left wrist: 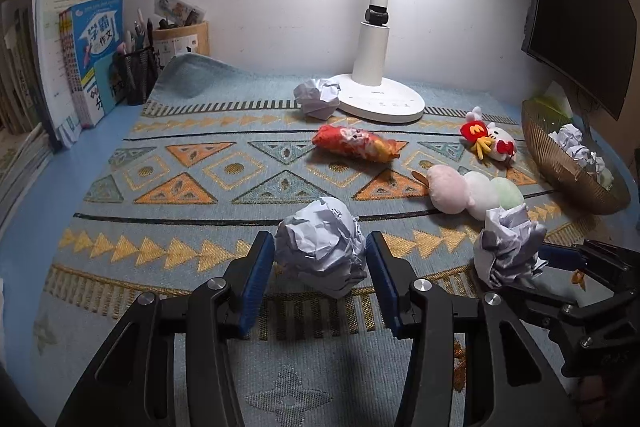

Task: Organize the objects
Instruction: 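Grasp a paper ball with the left tool while the right tool grasps a crumpled sheet, then carry the paper ball and sheet over the woven bowl and release both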

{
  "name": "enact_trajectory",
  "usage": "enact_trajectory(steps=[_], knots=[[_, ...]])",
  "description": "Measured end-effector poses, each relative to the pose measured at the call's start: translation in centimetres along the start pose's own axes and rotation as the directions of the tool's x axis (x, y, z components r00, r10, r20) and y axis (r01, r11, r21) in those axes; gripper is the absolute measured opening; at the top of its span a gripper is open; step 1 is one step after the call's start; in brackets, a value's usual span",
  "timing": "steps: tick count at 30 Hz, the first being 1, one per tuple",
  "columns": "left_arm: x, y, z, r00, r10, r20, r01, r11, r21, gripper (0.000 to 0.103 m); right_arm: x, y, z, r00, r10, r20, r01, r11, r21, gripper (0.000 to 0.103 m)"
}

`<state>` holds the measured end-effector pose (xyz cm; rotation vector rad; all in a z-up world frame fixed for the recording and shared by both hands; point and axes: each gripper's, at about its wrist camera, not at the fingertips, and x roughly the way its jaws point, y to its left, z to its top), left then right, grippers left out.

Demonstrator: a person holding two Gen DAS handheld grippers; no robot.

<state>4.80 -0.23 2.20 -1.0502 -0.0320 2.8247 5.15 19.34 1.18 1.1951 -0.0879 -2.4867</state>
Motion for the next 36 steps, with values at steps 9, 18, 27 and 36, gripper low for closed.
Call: enact_trajectory(steps=[9, 18, 27, 36], knots=[[-0.4, -1.6, -0.3, 0.999, 0.026, 0.026, -0.028, 0.996, 0.082, 0.047, 0.3, -0.4, 0.6, 0.993, -0.116, 0.017, 0.115, 0.992, 0.04, 0.076], [-0.2, -1.8, -0.3, 0.999, 0.037, 0.019, -0.039, 0.995, 0.089, 0.047, 0.4, 0.9, 0.1, 0.993, -0.116, 0.035, 0.118, 0.992, -0.046, 0.042], [-0.5, -3.3, -0.6, 0.996, 0.088, 0.014, -0.089, 0.988, 0.128, 0.044, -3.7, -1.5, -0.7, 0.987, -0.057, 0.149, 0.044, 0.995, 0.09, 0.042], [-5.1, -13.4, 3.0, 0.977, -0.201, 0.067, 0.186, 0.966, 0.181, 0.044, -15.9, -7.8, 0.5, 0.914, -0.207, 0.349, 0.157, 0.973, 0.168, 0.042]])
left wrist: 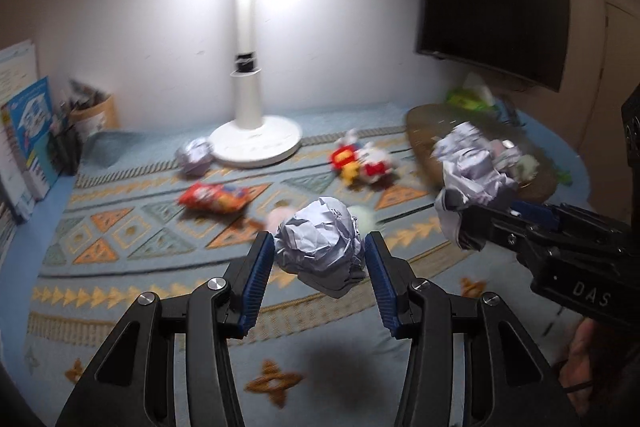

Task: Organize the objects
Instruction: 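Carry the paper ball and sheet over the woven bowl and release both, then withdraw both open tools from the bowl back over the rug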

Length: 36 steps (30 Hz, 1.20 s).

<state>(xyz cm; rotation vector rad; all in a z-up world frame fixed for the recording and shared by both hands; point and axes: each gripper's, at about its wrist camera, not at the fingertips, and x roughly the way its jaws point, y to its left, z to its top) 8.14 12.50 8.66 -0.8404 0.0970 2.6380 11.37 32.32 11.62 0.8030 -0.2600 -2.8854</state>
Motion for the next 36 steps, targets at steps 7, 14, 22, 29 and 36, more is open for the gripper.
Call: enact_trajectory(steps=[7, 14, 22, 29, 36], knots=[[3.0, -7.7, 7.9, 0.971, -0.236, 0.036, 0.234, 0.971, 0.045, 0.044, -4.1, -10.5, 5.6, 0.96, -0.238, 0.149, 0.208, 0.959, 0.195, 0.042], [11.2, -8.2, 10.2, 0.954, -0.299, -0.034, 0.291, 0.945, -0.15, 0.044, -0.6, -14.8, 7.2, 0.973, -0.228, 0.043, 0.215, 0.954, 0.211, 0.043], [15.7, -10.6, 12.3, 0.964, -0.257, -0.067, 0.25, 0.964, -0.091, 0.07, 2.7, -15.1, 7.5, 0.962, -0.274, 0.013, 0.268, 0.948, 0.173, 0.086], [14.1, -8.6, 10.5, 0.957, -0.285, -0.056, 0.277, 0.953, -0.121, 0.082, 2.2, -15.9, 5.7, 0.97, -0.243, -0.003, 0.239, 0.95, 0.201, 0.086], [8.7, -5.7, 7.8, 0.985, -0.174, 0.005, 0.174, 0.98, -0.095, 0.082, 1.8, -12.7, 4.3, 0.983, -0.181, -0.006, 0.18, 0.97, 0.162, 0.086]])
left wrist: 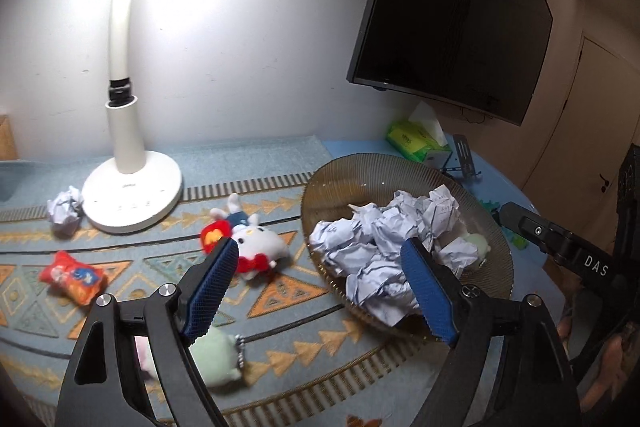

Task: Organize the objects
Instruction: 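Withdraw both open tools from the bowl back over the rug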

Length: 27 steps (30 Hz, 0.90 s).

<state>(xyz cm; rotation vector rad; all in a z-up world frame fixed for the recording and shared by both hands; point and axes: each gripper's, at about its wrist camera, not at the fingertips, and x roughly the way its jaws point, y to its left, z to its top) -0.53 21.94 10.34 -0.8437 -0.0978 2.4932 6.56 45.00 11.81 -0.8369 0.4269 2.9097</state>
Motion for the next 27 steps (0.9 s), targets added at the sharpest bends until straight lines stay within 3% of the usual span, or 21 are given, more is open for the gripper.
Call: enact_trajectory(steps=[8, 11, 13, 15, 18, 21, 23, 27], knots=[[-6.2, 3.8, -2.2, 0.995, 0.089, 0.045, -0.088, 0.996, -0.017, 0.083, -1.4, 6.5, -2.1, 0.993, 0.112, -0.028, -0.114, 0.989, -0.089, 0.086], [-9.0, 6.9, -3.5, 0.989, 0.117, 0.085, -0.11, 0.991, -0.082, 0.091, -1.0, 9.7, -3.5, 0.988, 0.146, -0.058, -0.153, 0.977, -0.146, 0.087], [-10.7, 9.3, -4.5, 0.976, 0.189, 0.108, -0.177, 0.978, -0.108, 0.102, -0.2, 11.9, -4.9, 0.982, 0.165, -0.089, -0.178, 0.968, -0.176, 0.087], [-11.7, 11.9, -5.6, 0.953, 0.286, 0.103, -0.273, 0.954, -0.122, 0.102, 0.8, 13.7, -6.5, 0.978, 0.17, -0.123, -0.191, 0.962, -0.193, 0.089], [-11.4, 15.6, -7.3, 0.899, 0.437, 0.036, -0.43, 0.894, -0.123, 0.102, 2.9, 15.8, -9.2, 0.971, 0.164, -0.174, -0.198, 0.958, -0.207, 0.09], [-10.9, 18.3, -8.9, 0.89, 0.456, -0.008, -0.452, 0.879, -0.154, 0.102, 4.9, 17.3, -11.1, 0.957, 0.174, -0.231, -0.225, 0.95, -0.216, 0.09], [-10.7, 19.2, -9.5, 0.892, 0.451, -0.013, -0.447, 0.879, -0.17, 0.102, 6.0, 18.0, -12.0, 0.958, 0.154, -0.241, -0.212, 0.948, -0.238, 0.09], [-9.7, 19.8, -10.7, 0.879, 0.474, -0.052, -0.476, 0.866, -0.156, 0.102, 7.7, 18.0, -12.7, 0.951, 0.104, -0.29, -0.177, 0.955, -0.239, 0.09]])
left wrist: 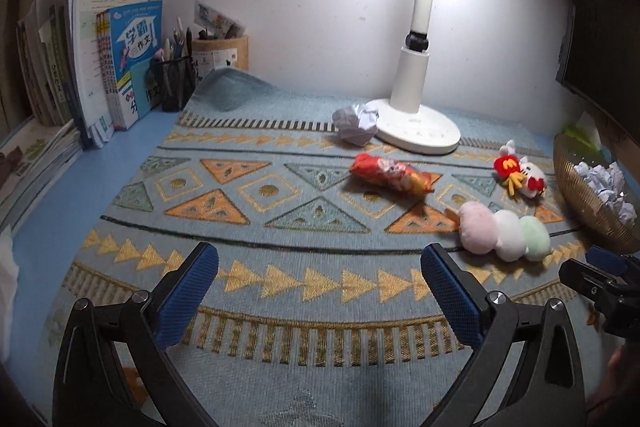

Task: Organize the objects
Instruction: 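Withdraw both open tools from the bowl back over the rug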

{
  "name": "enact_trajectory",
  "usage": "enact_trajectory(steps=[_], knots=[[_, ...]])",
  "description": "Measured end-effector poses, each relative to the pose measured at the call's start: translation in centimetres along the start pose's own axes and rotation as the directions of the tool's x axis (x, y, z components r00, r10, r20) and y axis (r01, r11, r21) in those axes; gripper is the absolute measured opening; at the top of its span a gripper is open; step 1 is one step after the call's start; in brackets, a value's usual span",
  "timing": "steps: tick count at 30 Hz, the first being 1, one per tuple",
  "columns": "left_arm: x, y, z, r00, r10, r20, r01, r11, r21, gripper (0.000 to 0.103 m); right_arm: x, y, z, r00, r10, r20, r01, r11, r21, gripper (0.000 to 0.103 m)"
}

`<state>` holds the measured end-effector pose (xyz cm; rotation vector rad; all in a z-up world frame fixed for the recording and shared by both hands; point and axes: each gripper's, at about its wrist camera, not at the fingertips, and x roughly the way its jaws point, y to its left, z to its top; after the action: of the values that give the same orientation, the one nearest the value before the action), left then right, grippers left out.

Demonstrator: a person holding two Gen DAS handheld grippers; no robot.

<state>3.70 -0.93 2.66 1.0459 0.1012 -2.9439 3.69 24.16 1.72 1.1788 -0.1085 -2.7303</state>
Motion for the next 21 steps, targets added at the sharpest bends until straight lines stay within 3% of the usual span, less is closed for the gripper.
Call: enact_trajectory(steps=[10, 13, 17, 21], knots=[[-1.2, -2.5, -0.6, 0.998, 0.01, 0.055, -0.017, 0.991, 0.129, 0.102, 1.1, -1.4, -0.1, 0.998, 0.018, -0.055, -0.014, 0.998, 0.066, 0.092], [-1.8, -2.0, -0.6, 0.996, 0.013, 0.088, -0.022, 0.994, 0.104, 0.102, 1.1, -1.2, -0.1, 0.998, 0.014, -0.058, -0.011, 0.998, 0.059, 0.092], [-2.5, -0.7, -0.4, 0.993, -0.038, 0.114, 0.032, 0.998, 0.05, 0.102, 1.0, -0.9, -0.1, 0.999, 0.009, -0.05, -0.007, 0.999, 0.043, 0.092], [-1.8, -0.4, 0.0, 0.995, -0.068, 0.075, 0.066, 0.997, 0.035, 0.102, 1.2, -0.7, -0.2, 0.998, 0.016, -0.063, -0.014, 0.999, 0.029, 0.092]])
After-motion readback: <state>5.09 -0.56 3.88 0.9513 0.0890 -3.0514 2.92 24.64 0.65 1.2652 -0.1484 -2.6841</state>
